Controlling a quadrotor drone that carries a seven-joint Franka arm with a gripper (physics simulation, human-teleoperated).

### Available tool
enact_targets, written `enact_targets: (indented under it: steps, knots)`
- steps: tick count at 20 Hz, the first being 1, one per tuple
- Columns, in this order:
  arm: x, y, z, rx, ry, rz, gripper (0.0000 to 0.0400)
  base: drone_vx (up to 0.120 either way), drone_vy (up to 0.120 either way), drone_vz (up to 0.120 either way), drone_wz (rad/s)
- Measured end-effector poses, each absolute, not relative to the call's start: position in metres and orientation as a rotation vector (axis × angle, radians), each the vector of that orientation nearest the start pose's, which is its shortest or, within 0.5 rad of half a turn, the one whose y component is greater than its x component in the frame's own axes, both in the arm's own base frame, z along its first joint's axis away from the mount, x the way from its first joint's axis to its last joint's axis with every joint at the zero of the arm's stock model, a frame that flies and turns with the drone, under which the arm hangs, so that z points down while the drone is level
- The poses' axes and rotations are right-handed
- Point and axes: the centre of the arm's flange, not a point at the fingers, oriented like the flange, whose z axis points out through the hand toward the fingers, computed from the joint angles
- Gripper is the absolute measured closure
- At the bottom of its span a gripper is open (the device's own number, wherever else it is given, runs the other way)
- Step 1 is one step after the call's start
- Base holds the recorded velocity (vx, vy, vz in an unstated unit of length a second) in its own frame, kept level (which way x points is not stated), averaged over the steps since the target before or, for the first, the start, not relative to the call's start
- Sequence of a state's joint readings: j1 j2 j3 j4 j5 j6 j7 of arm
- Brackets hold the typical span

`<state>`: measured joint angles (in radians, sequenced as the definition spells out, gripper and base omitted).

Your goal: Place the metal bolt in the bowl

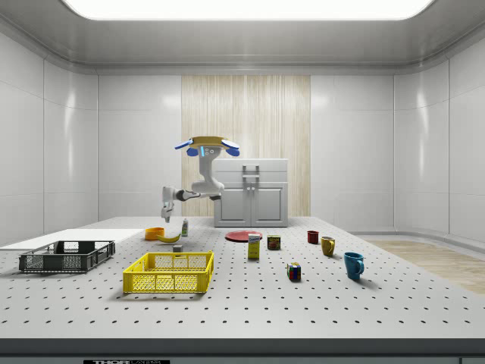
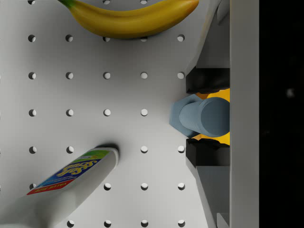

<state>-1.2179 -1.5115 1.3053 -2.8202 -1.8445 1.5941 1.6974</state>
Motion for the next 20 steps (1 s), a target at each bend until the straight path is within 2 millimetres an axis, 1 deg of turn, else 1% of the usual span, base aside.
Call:
enact_targets:
  steps: [7, 11, 13, 16, 20]
  knots:
    - [0.3188, 0.0002, 0.5129, -0.004, 0.002, 0.789, 0.0262, 0.120, 0.000, 0.000, 0.000]
    - [0.3188, 0.0002, 0.5128, -0.004, 0.002, 0.789, 0.0262, 0.120, 0.000, -0.120, 0.000]
    - [0.3188, 0.0002, 0.5128, -0.004, 0.002, 0.789, 0.0262, 0.120, -0.100, -0.120, 0.000]
    - [0.3188, 0.0002, 0.5128, -0.004, 0.002, 0.789, 0.0262, 0.120, -0.013, 0.000, 0.000]
    - [0.3188, 0.0002, 0.5197, -0.004, 0.002, 0.789, 0.0262, 0.000, 0.000, 0.000, 0.000]
